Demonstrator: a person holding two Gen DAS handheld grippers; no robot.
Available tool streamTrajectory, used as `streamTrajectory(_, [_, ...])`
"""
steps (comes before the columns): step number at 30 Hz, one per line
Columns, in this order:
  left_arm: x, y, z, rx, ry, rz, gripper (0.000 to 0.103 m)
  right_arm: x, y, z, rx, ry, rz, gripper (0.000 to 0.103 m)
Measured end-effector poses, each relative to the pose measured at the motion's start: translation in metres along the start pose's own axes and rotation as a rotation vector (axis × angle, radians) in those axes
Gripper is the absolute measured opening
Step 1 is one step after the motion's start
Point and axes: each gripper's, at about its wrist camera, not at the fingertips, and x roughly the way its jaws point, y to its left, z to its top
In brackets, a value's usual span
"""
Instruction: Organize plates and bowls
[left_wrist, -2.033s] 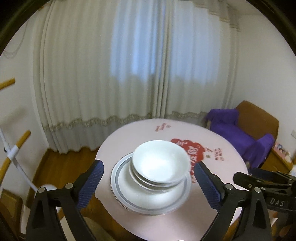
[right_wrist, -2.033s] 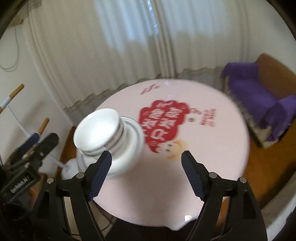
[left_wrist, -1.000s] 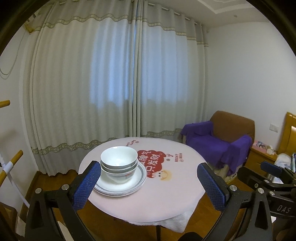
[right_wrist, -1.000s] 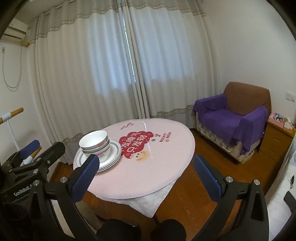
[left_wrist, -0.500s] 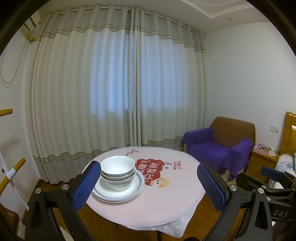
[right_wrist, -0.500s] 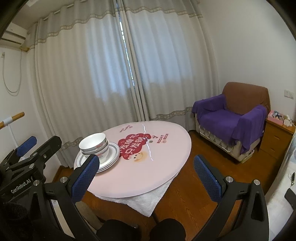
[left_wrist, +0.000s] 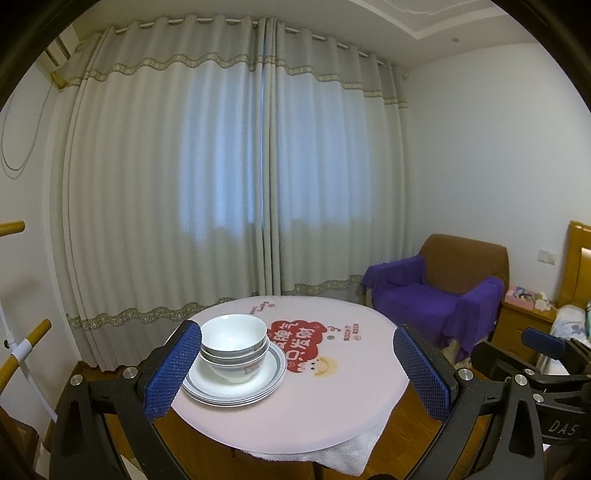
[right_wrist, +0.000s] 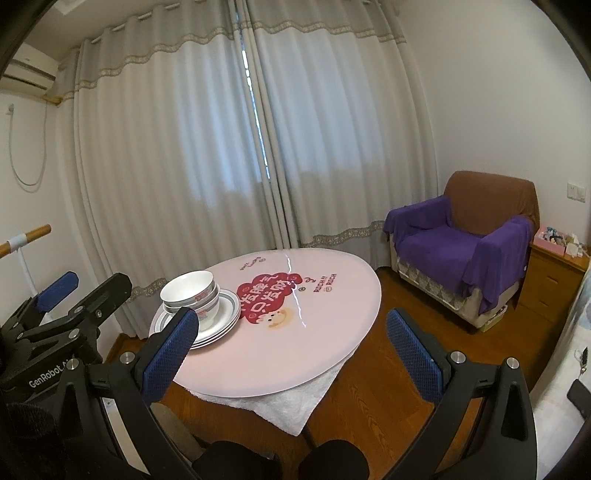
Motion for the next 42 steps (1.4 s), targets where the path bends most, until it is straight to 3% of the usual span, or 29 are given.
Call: streamTrajectory(42, [0.013, -0.003, -0.012, 0.001, -0.012, 0.021, 0.102, -0.001, 0.001, 0.002, -0.01, -0.018, -0.001, 0.103])
